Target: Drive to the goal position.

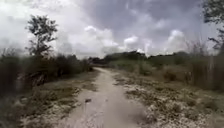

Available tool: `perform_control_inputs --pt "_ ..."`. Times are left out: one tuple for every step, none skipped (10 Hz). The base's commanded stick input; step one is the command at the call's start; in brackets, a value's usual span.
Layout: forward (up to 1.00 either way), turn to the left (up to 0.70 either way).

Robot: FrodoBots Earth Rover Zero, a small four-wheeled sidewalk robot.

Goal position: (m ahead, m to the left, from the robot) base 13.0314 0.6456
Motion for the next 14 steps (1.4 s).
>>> perform_control_inputs --pt "0.7 0.0" --pt "0.7 0.0" --pt "0.7 0.0" --pt "0.7 0.0" --pt "0.7 0.0" --pt "0.7 -0.16" --pt "0.7 -0.35" --pt "0.7 -0.26" --pt "0.7 -0.08" --pt "0.7 0.0" --pt "0.7 0.0" --pt "0.7 0.0" --pt "0.7 0.0" --pt "0.7 0.0"
